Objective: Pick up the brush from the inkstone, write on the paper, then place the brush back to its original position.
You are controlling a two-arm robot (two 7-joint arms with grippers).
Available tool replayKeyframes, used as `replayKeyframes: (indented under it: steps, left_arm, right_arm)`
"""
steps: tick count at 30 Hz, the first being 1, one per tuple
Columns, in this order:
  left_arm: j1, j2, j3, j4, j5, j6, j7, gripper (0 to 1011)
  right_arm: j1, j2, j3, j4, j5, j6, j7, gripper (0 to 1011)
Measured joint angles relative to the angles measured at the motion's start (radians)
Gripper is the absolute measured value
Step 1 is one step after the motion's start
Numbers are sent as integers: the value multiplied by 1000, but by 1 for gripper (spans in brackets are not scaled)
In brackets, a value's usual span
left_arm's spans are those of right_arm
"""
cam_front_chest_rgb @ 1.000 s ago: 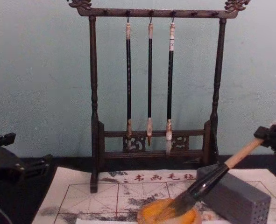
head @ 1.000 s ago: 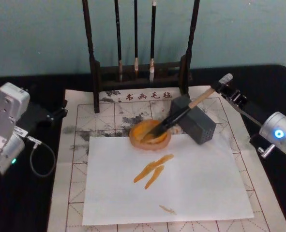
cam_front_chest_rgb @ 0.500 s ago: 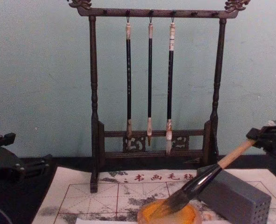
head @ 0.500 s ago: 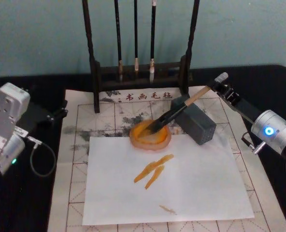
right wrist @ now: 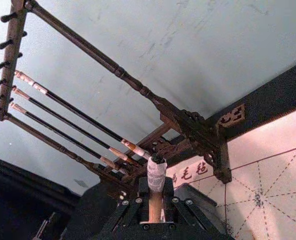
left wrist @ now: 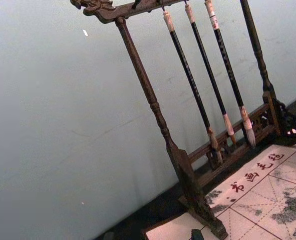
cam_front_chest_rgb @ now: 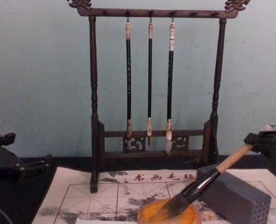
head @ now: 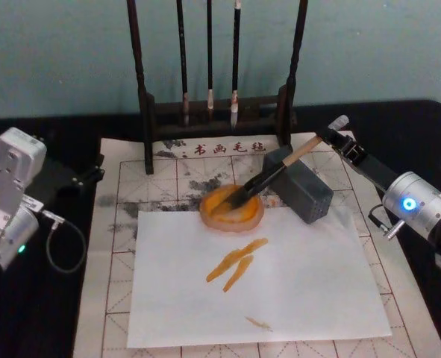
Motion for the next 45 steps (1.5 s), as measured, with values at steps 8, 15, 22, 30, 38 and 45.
replayKeyframes:
  steps: [8,15,22,30,38,45]
  left_arm:
    - [0,0,0,0,0,0,0,1001]
    - [0,0,0,0,0,0,0,1001]
    - [0,0,0,0,0,0,0,1001]
    - [0,0,0,0,0,0,0,1001]
    - [0,0,0,0,0,0,0,1001]
    - [0,0,0,0,0,0,0,1001]
  right_arm:
    - [-4,-3,7,1,-8,8,-4,182]
    - [-6,-6,12,2,-10,16,-10,182]
    - [-8,-6,15,3,-7,25,-15,182]
    - [-8,-5,15,2,-7,25,-15,182]
    - [-8,-5,14,2,-7,24,-14,183]
    - [-8,-5,13,2,-8,25,-14,343]
